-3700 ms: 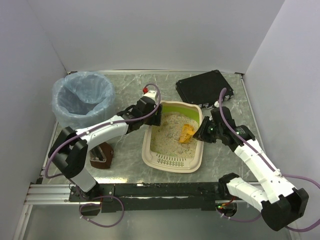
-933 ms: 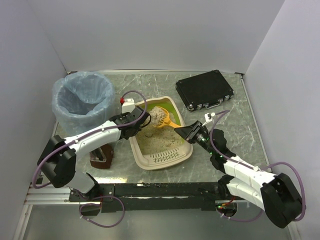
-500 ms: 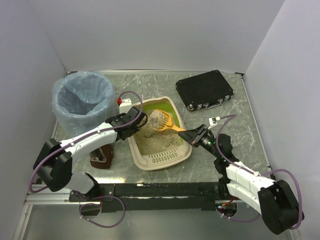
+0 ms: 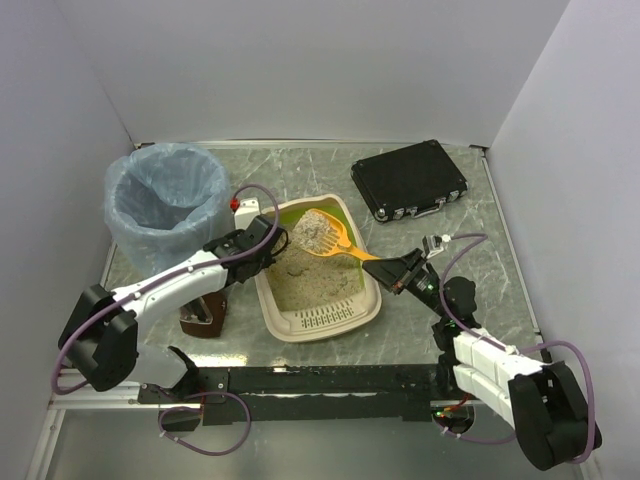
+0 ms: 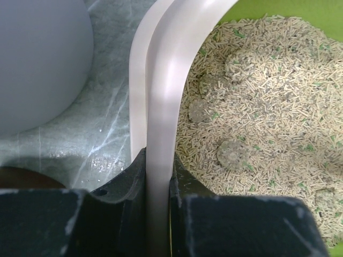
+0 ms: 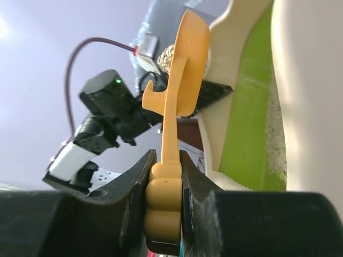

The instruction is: Clean the litter box

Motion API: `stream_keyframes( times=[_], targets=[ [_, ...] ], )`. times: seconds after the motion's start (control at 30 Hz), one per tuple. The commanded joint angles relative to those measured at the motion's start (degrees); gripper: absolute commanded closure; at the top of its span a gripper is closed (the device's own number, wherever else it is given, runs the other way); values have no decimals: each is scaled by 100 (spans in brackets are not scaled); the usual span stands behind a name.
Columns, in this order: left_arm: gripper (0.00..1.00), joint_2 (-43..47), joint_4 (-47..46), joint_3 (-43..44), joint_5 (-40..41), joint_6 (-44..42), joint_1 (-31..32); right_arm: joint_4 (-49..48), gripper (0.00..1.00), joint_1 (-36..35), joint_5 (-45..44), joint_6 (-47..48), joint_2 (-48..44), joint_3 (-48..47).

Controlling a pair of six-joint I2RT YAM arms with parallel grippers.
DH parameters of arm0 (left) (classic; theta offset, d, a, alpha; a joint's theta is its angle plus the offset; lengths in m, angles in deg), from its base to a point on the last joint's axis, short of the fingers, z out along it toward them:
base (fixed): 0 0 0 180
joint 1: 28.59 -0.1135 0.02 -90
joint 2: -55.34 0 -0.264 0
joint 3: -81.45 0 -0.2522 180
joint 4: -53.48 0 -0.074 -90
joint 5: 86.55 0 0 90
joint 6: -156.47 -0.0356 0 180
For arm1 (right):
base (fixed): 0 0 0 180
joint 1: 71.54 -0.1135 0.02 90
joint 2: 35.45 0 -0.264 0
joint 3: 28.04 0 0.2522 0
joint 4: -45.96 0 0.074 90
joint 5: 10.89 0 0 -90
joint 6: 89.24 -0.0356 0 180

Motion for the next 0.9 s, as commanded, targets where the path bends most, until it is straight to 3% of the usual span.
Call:
stream_keyframes(
  times=[0.0, 0.07, 0.27, 0.4, 0.5, 0.6, 0.63, 0.7, 0.83, 0.87],
  targets=[
    [99, 557, -1500, 56, -639, 367, -59, -1173, 100, 133, 209, -194, 53, 101],
    [99, 618, -1658, -40, -744, 348, -59, -901, 100, 106, 218, 62, 166, -66],
    [99, 706, -1826, -164, -885, 340, -68, -1875, 100, 150, 771, -464, 782, -76],
    [99, 759, -1869, -181, -947, 313, -68, -1306, 100, 142, 763, 17, 809, -126],
    [99, 821, -1879, -234, -965, 296, -68, -1514, 100, 202, 930, 10, 818, -304],
    [99, 926, -1905, -243, -947, 296, -68, -780, 100, 475, 1281, 149, 371, -155],
    [99, 944, -1879, -234, -982, 261, -68, 102, 100, 502, 1343, 620, 56, -155],
    [99, 970, -1861, -252, -1000, 225, -68, 768, 100, 511, 1047, 1010, -183, -312],
    [99, 926, -1940, -296, -1070, 304, -68, 375, 100, 537, 1264, 1030, -342, -752],
    [99, 909, -1940, -287, -1114, 322, -68, 801, 100, 563, 1334, 1020, -456, -735]
  ],
)
